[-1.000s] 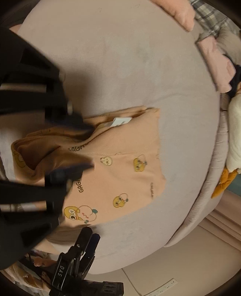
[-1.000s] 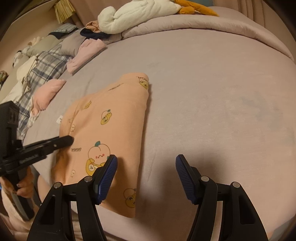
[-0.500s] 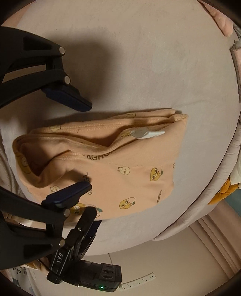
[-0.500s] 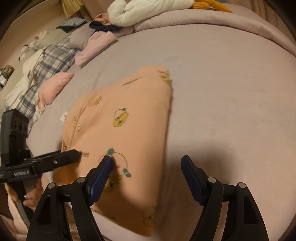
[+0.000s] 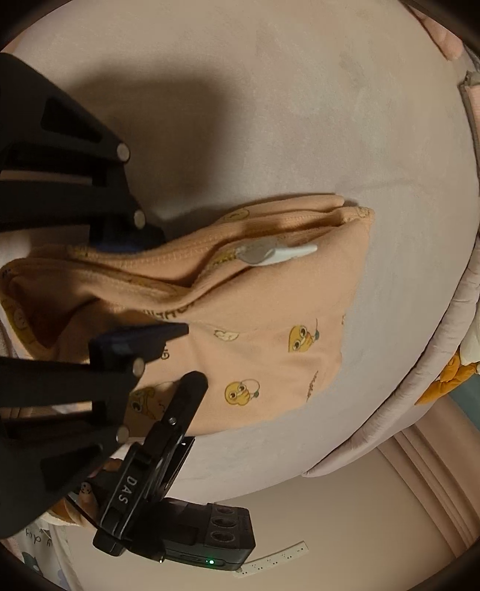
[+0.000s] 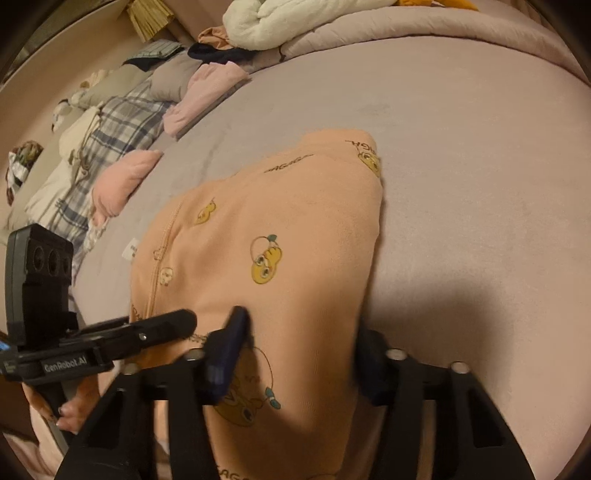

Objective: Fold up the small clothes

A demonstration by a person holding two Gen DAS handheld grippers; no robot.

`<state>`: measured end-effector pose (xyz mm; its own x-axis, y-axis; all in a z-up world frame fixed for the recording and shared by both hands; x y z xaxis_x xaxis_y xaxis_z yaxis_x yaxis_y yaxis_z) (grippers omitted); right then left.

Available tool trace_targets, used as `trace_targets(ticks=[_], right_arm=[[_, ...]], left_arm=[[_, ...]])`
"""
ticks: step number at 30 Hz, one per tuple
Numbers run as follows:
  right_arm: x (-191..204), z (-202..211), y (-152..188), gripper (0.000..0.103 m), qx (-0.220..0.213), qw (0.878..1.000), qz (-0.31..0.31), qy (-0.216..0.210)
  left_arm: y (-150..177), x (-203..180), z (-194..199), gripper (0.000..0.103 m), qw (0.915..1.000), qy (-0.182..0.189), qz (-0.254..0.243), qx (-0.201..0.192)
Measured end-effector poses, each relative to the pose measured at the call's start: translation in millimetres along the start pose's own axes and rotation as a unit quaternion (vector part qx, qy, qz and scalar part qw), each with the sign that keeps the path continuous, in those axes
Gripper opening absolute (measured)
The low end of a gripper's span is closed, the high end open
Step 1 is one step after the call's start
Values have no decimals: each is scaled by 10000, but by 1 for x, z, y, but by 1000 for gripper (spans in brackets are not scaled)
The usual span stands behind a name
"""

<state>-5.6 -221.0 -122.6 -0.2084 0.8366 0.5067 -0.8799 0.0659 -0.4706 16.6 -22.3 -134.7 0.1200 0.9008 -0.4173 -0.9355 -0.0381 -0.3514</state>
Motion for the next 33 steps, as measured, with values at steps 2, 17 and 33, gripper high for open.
trace_targets(ticks=[2, 17, 33], right_arm=[[3, 4, 1, 31, -45, 9999, -1, -96], [20, 60, -23, 28, -807, 9956, 441, 164], [-12, 66, -60, 28, -987, 9912, 525, 703]], left_arm=[[0, -9, 4, 25, 9999, -130, -78, -63], [-24, -78, 44, 24, 9934, 206, -805, -795], [-74, -109, 0, 24, 9915, 181, -1034, -775]])
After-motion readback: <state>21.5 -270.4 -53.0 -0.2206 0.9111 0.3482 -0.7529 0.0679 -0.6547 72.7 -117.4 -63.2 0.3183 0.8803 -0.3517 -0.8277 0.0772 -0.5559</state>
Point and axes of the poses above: each gripper's, at about its wrist camera, not at the fingertips, and z roughly against the way its jaws point, x to its left, y to its underside, the point moved 2 cm from there along -z, roughly the way its jaws point, and after that the axes turned 6 degrees about -y, right-handed, at the moved point
